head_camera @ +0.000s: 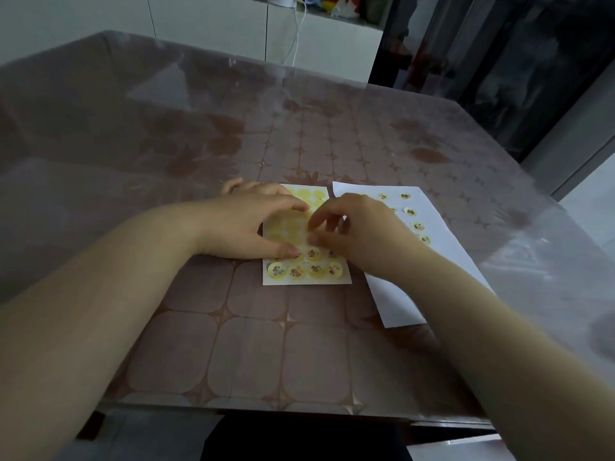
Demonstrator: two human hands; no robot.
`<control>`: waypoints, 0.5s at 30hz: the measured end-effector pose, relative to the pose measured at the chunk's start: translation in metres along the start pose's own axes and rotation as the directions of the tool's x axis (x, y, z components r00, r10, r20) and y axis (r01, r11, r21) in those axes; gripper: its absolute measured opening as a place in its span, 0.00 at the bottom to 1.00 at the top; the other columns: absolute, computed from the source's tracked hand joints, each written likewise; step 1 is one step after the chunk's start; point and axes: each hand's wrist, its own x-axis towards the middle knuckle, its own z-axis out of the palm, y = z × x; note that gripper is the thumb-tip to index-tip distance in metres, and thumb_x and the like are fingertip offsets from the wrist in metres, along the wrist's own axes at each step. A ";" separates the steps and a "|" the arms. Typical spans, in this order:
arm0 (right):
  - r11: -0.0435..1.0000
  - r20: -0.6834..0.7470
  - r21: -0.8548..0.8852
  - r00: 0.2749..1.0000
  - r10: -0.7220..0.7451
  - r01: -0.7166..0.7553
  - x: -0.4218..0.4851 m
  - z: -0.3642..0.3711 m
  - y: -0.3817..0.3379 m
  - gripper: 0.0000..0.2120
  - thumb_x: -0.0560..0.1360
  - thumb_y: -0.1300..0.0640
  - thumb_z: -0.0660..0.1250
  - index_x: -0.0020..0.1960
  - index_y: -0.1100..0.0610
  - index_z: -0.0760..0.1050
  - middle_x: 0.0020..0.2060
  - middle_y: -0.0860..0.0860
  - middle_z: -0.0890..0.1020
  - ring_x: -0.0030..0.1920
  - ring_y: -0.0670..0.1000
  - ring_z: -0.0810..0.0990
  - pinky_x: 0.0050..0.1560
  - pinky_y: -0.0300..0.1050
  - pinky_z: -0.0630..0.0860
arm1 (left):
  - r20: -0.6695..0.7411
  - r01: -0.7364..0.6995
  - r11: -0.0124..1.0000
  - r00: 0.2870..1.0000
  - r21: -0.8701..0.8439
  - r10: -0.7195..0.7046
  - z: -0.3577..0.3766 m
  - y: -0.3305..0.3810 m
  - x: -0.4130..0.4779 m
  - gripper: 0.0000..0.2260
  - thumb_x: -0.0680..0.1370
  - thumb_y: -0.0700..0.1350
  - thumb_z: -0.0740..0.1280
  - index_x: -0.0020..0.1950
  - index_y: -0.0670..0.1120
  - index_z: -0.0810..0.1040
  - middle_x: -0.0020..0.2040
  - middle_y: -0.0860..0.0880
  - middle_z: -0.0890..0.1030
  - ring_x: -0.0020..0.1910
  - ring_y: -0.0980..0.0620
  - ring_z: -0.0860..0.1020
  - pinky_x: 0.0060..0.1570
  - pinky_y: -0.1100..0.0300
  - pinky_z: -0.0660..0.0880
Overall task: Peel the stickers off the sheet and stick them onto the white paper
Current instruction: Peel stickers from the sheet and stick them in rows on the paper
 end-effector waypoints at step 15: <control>0.949 -0.091 0.253 0.972 0.218 -0.189 -0.026 -0.060 0.039 0.03 0.68 0.47 0.71 0.39 0.46 0.80 0.34 0.40 0.82 0.33 0.38 0.76 0.34 0.29 0.71 | 0.008 -0.005 1.000 1.000 -0.015 0.005 0.001 -0.003 0.001 0.33 0.64 0.68 0.57 0.69 0.63 0.60 0.69 0.61 0.59 0.71 0.59 0.53 0.69 0.55 0.36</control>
